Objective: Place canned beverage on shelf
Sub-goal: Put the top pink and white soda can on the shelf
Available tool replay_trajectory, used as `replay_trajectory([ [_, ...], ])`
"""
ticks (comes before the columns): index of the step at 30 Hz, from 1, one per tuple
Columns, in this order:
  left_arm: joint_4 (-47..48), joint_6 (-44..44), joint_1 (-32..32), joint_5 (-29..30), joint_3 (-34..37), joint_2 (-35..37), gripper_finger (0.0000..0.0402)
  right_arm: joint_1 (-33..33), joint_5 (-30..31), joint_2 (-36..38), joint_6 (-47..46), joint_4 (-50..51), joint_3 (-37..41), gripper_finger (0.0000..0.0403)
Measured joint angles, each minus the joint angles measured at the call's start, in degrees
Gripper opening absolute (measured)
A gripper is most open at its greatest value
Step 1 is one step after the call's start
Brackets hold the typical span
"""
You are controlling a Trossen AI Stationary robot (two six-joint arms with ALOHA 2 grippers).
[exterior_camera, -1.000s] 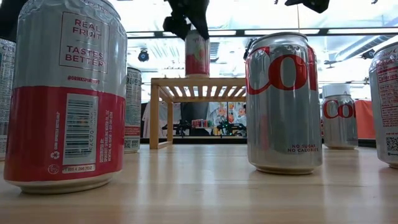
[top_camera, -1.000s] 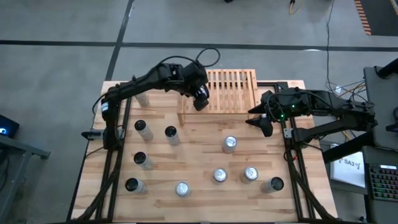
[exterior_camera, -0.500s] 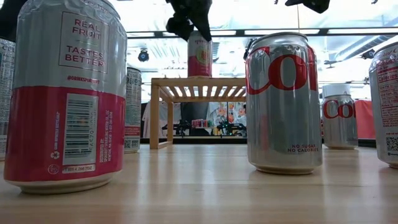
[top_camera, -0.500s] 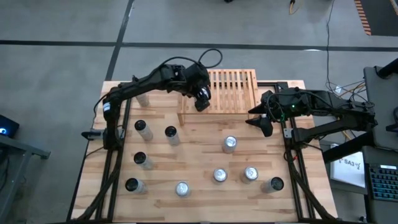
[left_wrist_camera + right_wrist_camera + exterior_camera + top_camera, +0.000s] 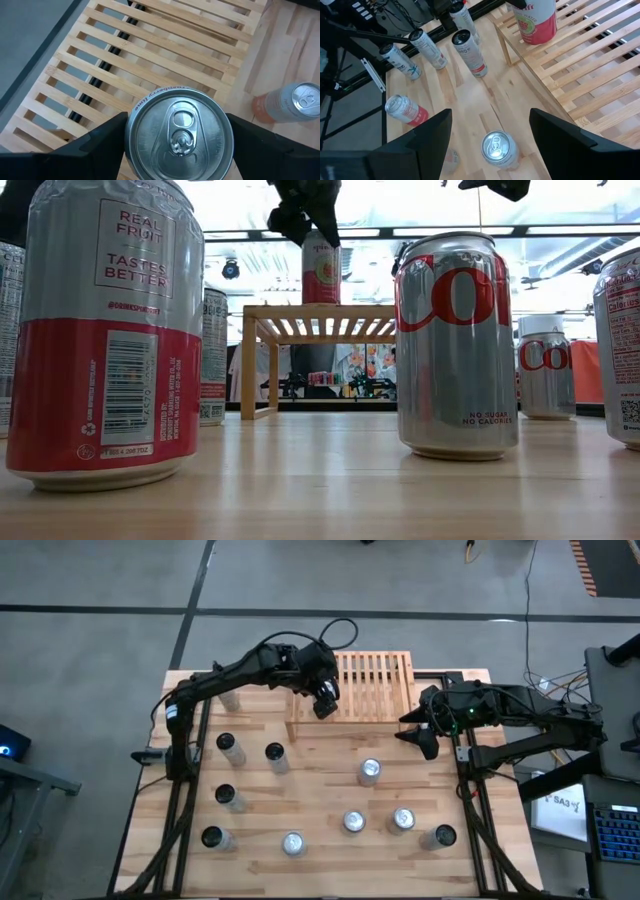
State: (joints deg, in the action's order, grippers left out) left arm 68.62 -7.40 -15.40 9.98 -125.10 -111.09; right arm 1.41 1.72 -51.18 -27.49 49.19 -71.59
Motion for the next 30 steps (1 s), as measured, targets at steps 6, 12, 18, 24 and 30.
replay_trajectory([
  [6,0.00,-0.07,0.00,0.00,0.00,0.00,0.0288,0.00,0.00,0.00,0.09,0.00,0.00,0.0260],
  [12,0.00,-0.11,-0.04,0.00,0.00,0.00,0.0288,0.00,0.00,0.00,0.13,-0.02,0.00,0.0260],
  [18,-0.02,-0.07,-0.04,-0.02,0.02,0.00,0.0288,-0.01,0.00,0.00,0.09,-0.02,0.00,0.0260],
  [24,-0.02,-0.56,-0.17,-0.05,0.02,0.02,0.0288,-0.02,-0.02,0.00,-0.93,-0.04,0.00,0.0260],
  [30,-0.02,-0.57,-0.20,-0.04,0.02,0.02,0.0288,0.00,-0.03,-0.01,-2.56,-0.08,0.00,0.0260],
])
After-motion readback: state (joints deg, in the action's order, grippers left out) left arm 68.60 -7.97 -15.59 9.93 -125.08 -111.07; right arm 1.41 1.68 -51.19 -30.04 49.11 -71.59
